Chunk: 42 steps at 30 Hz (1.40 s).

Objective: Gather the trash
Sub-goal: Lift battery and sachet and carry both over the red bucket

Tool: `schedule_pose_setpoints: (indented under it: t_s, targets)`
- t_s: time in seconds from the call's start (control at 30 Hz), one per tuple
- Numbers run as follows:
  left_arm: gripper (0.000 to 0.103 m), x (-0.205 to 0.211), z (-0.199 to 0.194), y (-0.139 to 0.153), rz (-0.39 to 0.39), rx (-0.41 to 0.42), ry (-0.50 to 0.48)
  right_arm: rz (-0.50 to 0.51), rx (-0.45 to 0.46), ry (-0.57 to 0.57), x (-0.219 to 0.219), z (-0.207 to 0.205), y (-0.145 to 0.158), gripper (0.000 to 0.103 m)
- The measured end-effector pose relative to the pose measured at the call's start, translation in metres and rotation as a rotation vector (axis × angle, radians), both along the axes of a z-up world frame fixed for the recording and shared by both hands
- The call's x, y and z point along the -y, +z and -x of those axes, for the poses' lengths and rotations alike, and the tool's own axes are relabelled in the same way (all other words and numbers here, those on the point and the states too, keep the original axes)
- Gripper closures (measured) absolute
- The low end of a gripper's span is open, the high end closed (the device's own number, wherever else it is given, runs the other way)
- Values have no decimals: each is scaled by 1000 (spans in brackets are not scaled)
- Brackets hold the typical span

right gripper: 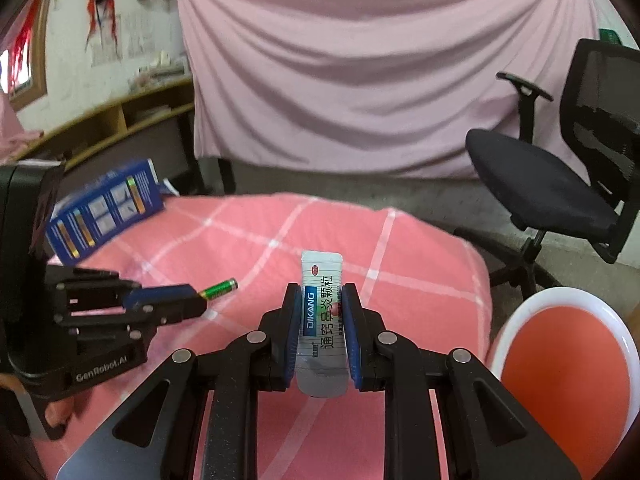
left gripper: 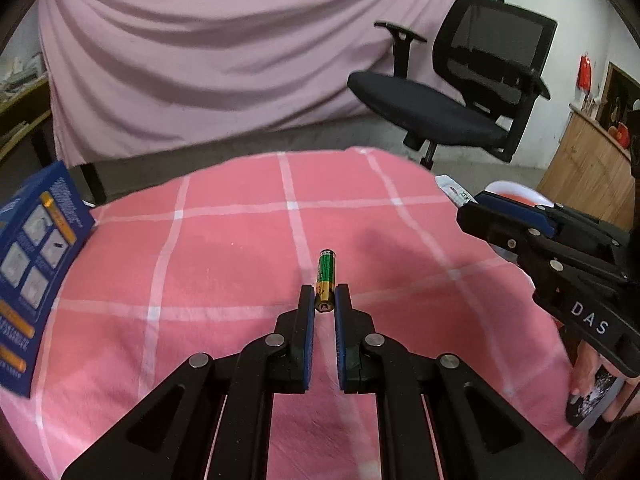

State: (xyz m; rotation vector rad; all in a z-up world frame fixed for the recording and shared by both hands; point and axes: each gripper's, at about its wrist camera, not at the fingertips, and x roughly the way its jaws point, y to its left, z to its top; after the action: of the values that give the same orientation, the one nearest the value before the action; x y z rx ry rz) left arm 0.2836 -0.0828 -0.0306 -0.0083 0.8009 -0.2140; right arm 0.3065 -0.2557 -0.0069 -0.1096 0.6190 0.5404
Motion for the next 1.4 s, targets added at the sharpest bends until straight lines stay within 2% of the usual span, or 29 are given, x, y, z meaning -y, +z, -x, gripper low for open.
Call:
schedule_pose_setpoints:
  t_s: [0.17,0.37,0.53,0.7,1.0,1.2,1.4]
  targets:
    - [96,9,26,20,43,124,18,-52,108,-34,13,20,15,85]
    - [96,30,51,52,63,305,19,-121,287,-98,38,47,37,85]
    - [96,52,64,77,48,436,-1,-168,411,-166,62,67,54,85]
    - [96,70,73,94,34,535,-52,-186,476,-224,82,79,65,85]
    - [96,111,67,103,37,594,-152,-241,512,-360,130,86,68,85]
    - [96,143,65,103,36,596,-221,-255,493,-427,158,87,64,85]
    - [96,168,61,95,39,569,-271,-277,432,-491,182,81,56,85]
